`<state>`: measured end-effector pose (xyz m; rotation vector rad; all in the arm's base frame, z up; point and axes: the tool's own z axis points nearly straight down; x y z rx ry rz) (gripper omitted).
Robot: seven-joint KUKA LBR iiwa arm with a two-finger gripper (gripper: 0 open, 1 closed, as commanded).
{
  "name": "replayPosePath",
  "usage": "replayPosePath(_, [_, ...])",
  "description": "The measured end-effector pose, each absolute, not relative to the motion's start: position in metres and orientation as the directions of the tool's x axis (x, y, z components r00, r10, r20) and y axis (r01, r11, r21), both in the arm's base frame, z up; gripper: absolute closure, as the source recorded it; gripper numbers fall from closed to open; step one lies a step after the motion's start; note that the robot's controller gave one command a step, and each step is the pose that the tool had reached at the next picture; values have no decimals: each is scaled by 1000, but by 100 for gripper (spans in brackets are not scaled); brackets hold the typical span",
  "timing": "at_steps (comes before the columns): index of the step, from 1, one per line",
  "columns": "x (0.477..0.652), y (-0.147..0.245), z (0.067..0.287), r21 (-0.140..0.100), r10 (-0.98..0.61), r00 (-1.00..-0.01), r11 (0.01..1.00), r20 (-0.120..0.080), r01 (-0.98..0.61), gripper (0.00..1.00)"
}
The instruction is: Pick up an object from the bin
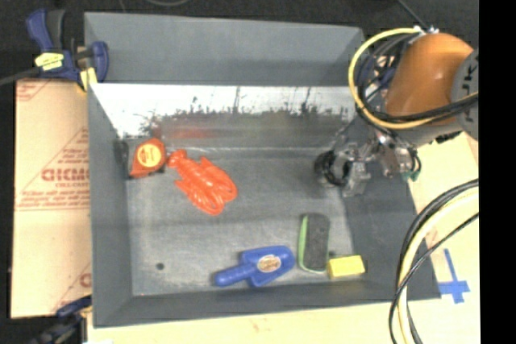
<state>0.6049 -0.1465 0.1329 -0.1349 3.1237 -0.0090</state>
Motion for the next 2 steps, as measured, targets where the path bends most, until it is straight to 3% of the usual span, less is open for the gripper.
replayPosePath(1, [628, -129, 172, -2, -100, -995, 995, -4, -100, 100])
replayPosePath(2, [628, -129, 172, -2, -100, -995, 995, -4, -100, 100])
